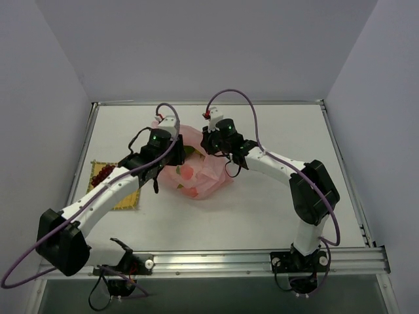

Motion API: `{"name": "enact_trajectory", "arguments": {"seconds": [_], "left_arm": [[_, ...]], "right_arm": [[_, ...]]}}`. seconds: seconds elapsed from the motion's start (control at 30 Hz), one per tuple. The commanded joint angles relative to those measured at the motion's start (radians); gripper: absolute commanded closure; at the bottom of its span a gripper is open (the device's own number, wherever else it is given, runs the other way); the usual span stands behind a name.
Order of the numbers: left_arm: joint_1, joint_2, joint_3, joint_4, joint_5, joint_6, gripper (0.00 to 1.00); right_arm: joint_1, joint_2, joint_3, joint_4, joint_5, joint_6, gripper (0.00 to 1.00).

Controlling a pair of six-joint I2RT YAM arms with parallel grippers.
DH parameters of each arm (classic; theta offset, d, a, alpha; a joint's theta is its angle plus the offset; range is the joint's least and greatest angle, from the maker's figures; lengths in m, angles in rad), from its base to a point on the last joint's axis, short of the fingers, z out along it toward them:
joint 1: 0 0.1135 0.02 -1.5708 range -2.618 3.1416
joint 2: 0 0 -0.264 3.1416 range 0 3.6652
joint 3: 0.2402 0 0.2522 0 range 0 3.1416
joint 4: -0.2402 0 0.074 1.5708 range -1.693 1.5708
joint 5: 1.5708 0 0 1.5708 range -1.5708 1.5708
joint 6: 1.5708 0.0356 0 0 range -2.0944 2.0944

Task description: Take the fake fruits out of the plastic bag

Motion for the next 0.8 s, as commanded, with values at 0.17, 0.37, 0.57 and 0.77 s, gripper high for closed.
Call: {"name": "enact_trajectory", "arguments": {"seconds": [0.17,0.37,0.57,0.77], "left_arm": [[0.057,0.219,0.199,0.046,0.021,0.305,0.58],[0.129,0.365,0.311,-0.022,0.159,0.419,0.41],[0.16,0.477,0.389,-0.127,0.238,0.533,0.28],[0.163,0.554,0.452,-0.161,0.288,0.563,0.23]], "right_arm": [[-0.006,-0.044,-0.002,0.031,0.003,0.01,0.99],[-0.006,-0.04,-0.005,0.042,-0.004,0.019,0.99],[-0.008,-0.042,-0.007,0.045,-0.012,0.022,0.99],[-0.012,-0.047,-0.013,0.047,-0.011,0.024,0.99]]}}
